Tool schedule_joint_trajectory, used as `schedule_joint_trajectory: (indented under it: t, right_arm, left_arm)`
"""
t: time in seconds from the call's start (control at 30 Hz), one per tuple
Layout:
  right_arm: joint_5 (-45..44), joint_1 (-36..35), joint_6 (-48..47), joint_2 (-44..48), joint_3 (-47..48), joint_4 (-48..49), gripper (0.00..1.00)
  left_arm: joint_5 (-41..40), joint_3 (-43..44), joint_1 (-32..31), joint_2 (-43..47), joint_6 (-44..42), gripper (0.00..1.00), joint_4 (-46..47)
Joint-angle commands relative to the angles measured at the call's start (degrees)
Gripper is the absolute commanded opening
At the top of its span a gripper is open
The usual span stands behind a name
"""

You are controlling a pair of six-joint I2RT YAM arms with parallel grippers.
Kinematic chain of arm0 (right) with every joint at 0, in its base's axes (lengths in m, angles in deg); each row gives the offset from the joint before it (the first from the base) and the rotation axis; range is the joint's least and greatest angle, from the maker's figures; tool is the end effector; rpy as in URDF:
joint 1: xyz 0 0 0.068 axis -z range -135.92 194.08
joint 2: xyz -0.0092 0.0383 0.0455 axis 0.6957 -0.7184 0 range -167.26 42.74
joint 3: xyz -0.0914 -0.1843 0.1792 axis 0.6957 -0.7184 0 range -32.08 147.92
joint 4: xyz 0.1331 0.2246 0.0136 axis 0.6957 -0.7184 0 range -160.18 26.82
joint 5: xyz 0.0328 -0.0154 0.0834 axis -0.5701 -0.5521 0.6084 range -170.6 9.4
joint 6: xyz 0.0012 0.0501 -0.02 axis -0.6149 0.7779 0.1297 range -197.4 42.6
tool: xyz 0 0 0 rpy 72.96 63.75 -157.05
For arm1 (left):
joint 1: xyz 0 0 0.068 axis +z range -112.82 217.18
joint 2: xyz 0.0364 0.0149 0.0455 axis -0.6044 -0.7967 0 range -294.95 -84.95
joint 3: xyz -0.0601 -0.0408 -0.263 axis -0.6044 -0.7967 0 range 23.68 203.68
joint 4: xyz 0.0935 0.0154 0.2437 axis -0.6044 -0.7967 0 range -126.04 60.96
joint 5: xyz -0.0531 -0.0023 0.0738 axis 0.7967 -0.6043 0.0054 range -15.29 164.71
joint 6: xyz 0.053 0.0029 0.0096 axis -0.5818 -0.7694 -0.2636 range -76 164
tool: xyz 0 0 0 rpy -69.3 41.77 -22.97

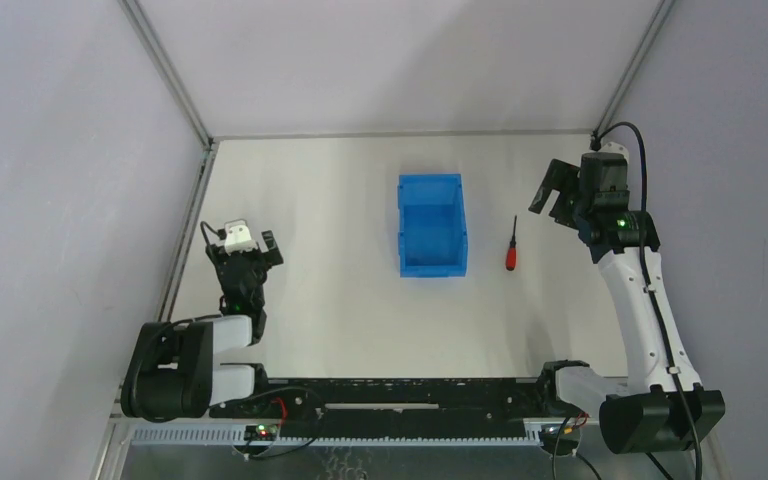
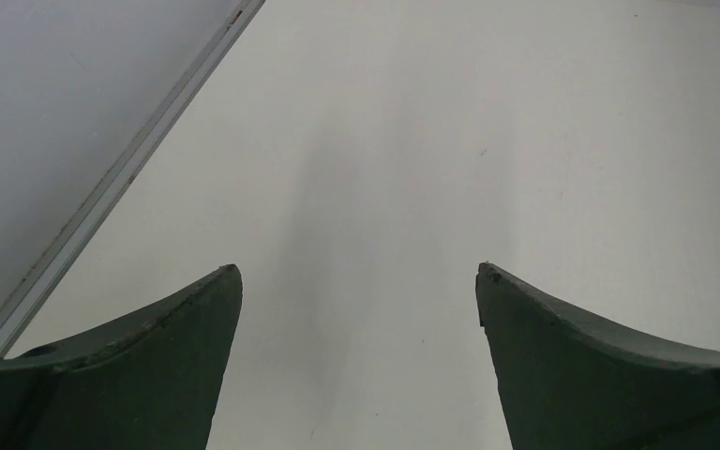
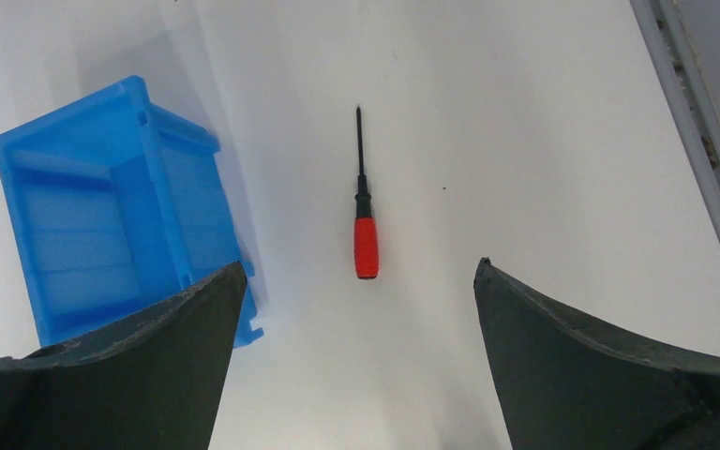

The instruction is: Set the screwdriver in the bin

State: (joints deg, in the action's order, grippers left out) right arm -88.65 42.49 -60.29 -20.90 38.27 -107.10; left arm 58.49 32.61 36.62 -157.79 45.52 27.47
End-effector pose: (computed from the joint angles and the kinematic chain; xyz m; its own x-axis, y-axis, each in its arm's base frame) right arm 0.2263 0.0012 0.3722 -0.5530 0.2760 -0.7861 0.2582 0.9539 0.1532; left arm 0.2111 0.0078 0.1581 -0.1216 -0.0243 -0.9923 -0.2709 0.9626 0.0097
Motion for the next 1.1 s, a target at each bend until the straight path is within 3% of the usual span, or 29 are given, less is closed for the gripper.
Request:
schedule_joint_trajectory:
  t: [0.0, 0.33, 0.77, 1.07]
  right_arm:
    - [-1.31, 0.41, 0.60, 1.19, 1.73, 0.38, 1.00]
    - [1.12, -0.24, -0.23, -4.10, 1.72, 0.21, 1.00]
    - [1.39, -4.37, -4.77, -29.72, 1.46, 5.11, 0.99]
    - [3.11, -4.12, -6.74, -40.13, 1.46, 7.22, 0.83]
  left_arm:
    - [0.41, 2.15, 0.38, 0.59, -0.51, 1.00, 3.96]
    - [0.35, 2.20, 0.38, 0.59, -0.52, 1.00, 3.96]
    - [0.41, 2.18, 0.38, 0.59, -0.48, 1.00, 3.96]
    - [0.41, 2.19, 0.38, 0.60, -0.55, 1.00, 3.96]
